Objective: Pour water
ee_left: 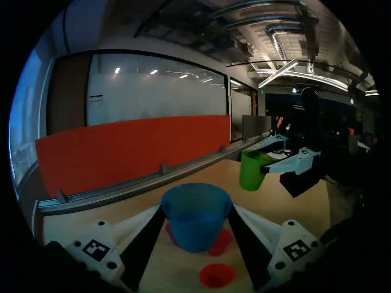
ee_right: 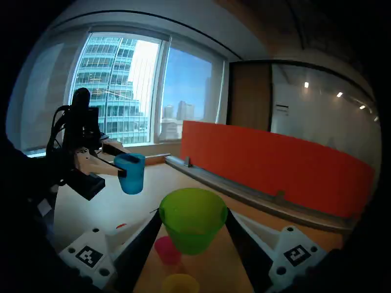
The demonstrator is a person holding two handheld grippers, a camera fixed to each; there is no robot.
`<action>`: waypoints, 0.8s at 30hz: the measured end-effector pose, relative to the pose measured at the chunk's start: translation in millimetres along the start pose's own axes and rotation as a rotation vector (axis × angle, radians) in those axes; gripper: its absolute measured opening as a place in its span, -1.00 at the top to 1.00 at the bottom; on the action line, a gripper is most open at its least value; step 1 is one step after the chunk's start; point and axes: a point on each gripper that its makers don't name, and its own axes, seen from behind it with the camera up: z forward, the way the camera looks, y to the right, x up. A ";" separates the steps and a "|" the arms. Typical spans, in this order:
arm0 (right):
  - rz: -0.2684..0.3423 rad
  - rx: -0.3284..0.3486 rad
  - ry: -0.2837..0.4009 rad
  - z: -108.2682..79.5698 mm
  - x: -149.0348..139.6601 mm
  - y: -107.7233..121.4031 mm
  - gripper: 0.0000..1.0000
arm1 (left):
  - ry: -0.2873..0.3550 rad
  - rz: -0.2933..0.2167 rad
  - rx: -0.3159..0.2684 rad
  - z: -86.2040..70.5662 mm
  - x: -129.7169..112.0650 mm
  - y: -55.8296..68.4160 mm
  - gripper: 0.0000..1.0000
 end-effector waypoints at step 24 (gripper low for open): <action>-0.023 0.007 0.103 -0.1 20.7 -5.2 -0.88 | 0.039 -0.001 -0.022 2.5 12.2 9.1 -0.74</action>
